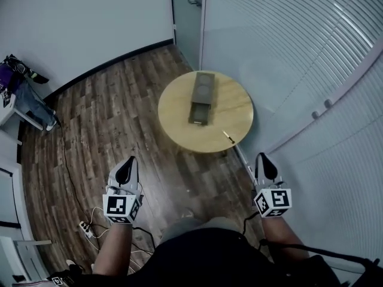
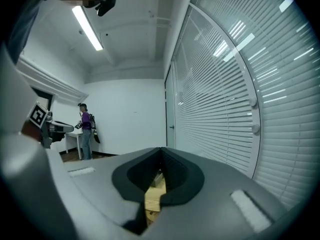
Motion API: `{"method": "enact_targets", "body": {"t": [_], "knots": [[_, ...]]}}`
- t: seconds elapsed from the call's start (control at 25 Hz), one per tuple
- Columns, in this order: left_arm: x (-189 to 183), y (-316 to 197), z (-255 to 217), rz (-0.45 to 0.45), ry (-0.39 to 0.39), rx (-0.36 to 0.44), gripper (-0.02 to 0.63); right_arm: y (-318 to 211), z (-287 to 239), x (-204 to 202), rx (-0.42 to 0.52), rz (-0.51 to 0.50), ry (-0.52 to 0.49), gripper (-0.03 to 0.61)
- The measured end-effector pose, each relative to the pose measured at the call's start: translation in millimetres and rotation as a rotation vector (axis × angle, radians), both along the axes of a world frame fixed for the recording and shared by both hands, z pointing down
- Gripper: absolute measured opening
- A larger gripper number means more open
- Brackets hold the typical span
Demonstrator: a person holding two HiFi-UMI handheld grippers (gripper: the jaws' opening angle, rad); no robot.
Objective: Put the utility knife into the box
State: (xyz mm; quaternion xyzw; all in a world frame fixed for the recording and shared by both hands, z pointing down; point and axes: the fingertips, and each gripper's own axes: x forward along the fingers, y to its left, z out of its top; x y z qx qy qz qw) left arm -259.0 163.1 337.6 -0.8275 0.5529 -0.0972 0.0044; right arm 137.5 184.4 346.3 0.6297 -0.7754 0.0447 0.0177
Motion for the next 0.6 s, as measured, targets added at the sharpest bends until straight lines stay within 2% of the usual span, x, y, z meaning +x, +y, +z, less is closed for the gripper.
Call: {"method": "enact_targets", "body": {"t": [0.28, 0.44, 0.6], "knots": [[-9, -51, 13, 0.035, 0.033, 0.000, 0.006, -26, -3, -13, -0.021, 0.017, 0.031, 0.009], [-4, -69, 20, 0.048, 0.048, -0.010, 0.005, -48, -2, -9, -0.025, 0.047, -0.009, 0.009], [-6, -94, 14, 0.044, 0.036, -0.002, 0.005, -78, 2, -16, -0.019, 0.029, -0.014, 0.009]]}}
